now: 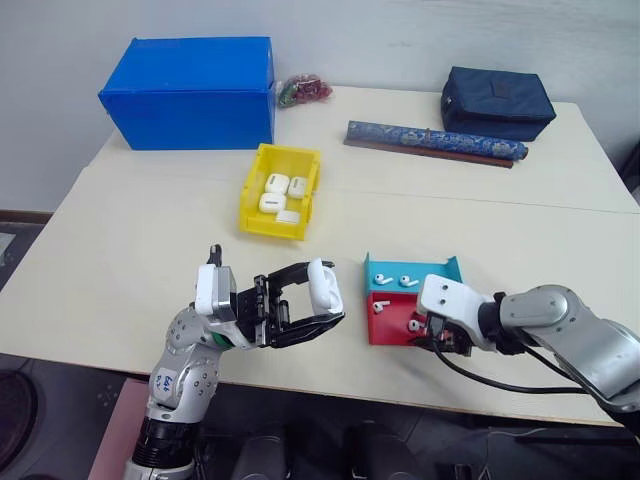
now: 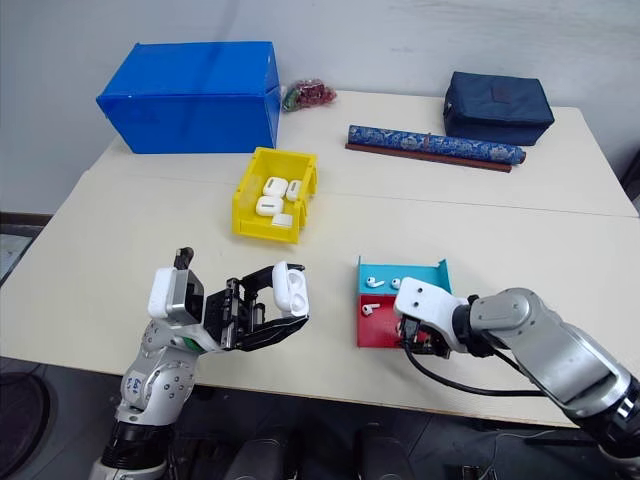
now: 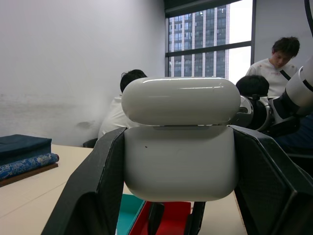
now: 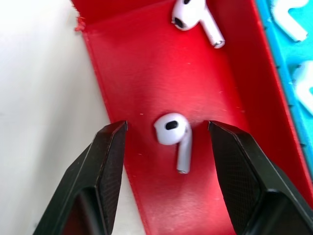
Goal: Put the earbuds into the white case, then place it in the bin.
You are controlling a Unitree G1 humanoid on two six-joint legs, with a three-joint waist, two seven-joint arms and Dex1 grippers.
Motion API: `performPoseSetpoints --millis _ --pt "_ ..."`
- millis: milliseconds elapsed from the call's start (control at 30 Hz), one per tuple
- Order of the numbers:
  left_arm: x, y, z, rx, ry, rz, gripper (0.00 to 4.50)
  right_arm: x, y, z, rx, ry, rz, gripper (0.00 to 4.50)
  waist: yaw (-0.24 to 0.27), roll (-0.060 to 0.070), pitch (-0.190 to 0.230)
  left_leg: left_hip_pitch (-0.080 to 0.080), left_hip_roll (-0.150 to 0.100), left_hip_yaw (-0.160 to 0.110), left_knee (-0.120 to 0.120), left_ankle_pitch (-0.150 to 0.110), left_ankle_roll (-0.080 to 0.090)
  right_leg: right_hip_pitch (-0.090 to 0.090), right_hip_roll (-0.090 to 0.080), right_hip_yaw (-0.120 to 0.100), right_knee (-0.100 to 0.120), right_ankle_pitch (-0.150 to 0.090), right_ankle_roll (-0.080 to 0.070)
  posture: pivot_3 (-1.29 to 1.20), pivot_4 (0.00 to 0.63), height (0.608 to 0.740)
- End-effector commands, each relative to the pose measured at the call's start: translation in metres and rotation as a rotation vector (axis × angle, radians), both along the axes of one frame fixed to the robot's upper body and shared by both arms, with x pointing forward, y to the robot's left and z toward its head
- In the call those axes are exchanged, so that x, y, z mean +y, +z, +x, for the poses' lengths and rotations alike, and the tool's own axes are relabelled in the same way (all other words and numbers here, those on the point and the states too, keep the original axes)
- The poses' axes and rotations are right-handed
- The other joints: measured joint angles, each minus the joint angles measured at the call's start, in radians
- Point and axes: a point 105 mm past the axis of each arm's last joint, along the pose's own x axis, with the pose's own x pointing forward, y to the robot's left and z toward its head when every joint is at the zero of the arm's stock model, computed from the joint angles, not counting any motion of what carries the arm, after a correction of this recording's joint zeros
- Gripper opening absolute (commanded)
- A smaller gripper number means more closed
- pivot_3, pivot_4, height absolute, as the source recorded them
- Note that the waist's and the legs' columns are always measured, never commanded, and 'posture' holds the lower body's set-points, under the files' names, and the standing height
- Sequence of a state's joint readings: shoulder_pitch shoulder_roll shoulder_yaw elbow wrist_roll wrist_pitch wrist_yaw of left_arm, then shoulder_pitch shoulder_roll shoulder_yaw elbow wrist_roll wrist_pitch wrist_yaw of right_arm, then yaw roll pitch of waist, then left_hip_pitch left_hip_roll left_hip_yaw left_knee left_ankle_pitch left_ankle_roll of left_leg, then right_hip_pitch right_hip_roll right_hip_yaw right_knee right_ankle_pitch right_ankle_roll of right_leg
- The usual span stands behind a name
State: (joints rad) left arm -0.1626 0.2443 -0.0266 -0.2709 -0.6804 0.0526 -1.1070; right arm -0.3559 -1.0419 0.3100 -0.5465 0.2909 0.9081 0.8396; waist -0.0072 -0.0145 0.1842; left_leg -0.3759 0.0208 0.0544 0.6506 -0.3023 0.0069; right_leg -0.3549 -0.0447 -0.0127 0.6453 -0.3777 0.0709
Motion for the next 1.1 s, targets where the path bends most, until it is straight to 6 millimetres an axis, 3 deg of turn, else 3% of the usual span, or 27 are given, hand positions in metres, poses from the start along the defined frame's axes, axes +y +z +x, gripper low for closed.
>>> performPoseSetpoints --millis 33,67,167,300,700,767,833,967,1100 --pt "-0.002 0.008 -0.007 -0.051 -0.011 -0.001 2.81 0.001 0.000 0.003 -0.018 0.004 -0.005 2.64 0.000 0.000 0.000 0.000 0.000 0.000 0.000 0.000 0.000 0.000 0.000 0.000 0.000 0.000 0.000 0.00 0.150 0.740" --pt "-0.002 0.008 -0.006 -0.051 -0.009 0.000 2.81 0.001 0.000 0.003 -0.017 0.002 -0.003 2.64 0.000 0.000 0.000 0.000 0.000 0.000 0.000 0.000 0.000 0.000 0.000 0.000 0.000 0.000 0.000 0.00 0.150 0.740" --pt "-0.001 0.008 -0.007 -0.050 -0.006 0.002 2.81 0.001 -0.001 0.004 -0.017 0.003 0.000 2.06 -0.001 0.000 0.000 0.000 0.000 0.000 0.000 0.000 0.000 0.000 0.000 0.000 0.000 0.000 0.000 0.00 0.150 0.740" --pt "-0.001 0.008 -0.007 -0.046 -0.006 0.001 2.81 0.002 -0.001 0.003 -0.017 0.015 -0.007 0.73 -0.001 0.000 0.000 0.000 0.000 0.000 0.000 0.000 0.000 0.000 0.000 0.000 0.000 0.000 0.000 0.00 0.150 0.740" --pt "-0.001 0.008 -0.007 -0.045 -0.006 0.001 2.81 0.002 -0.003 0.001 -0.008 0.035 -0.014 0.73 -0.001 0.000 0.000 0.000 0.000 0.000 0.000 0.000 0.000 0.000 0.000 0.000 0.000 0.000 0.000 0.00 0.150 0.740" --pt "-0.002 0.008 -0.007 -0.047 -0.008 -0.001 2.81 0.004 0.000 0.001 -0.018 0.049 0.006 0.50 -0.001 0.000 0.000 0.000 0.000 0.000 0.000 0.000 0.000 0.000 0.000 0.000 0.000 0.000 0.000 0.00 0.150 0.740" --pt "-0.002 0.009 -0.007 -0.052 -0.014 -0.008 2.81 0.007 0.012 0.001 -0.045 0.063 0.062 0.45 0.000 0.000 0.000 0.000 0.000 0.000 0.000 0.000 0.000 0.000 0.000 0.000 0.000 0.000 0.000 0.00 0.150 0.740" --pt "-0.006 0.014 -0.004 -0.065 -0.018 -0.030 2.81 0.008 0.055 -0.009 -0.043 0.107 0.311 0.45 0.002 0.000 0.000 0.000 0.000 0.000 0.000 0.000 0.000 0.000 0.000 0.000 0.000 0.000 0.000 0.00 0.150 0.740" --pt "-0.011 0.025 0.000 -0.066 -0.045 -0.094 2.81 0.007 0.111 -0.034 -0.109 0.268 0.727 0.45 0.006 -0.001 0.000 -0.001 0.000 -0.002 0.000 -0.001 0.001 0.001 0.000 -0.002 -0.001 0.000 0.000 0.00 0.150 0.740"
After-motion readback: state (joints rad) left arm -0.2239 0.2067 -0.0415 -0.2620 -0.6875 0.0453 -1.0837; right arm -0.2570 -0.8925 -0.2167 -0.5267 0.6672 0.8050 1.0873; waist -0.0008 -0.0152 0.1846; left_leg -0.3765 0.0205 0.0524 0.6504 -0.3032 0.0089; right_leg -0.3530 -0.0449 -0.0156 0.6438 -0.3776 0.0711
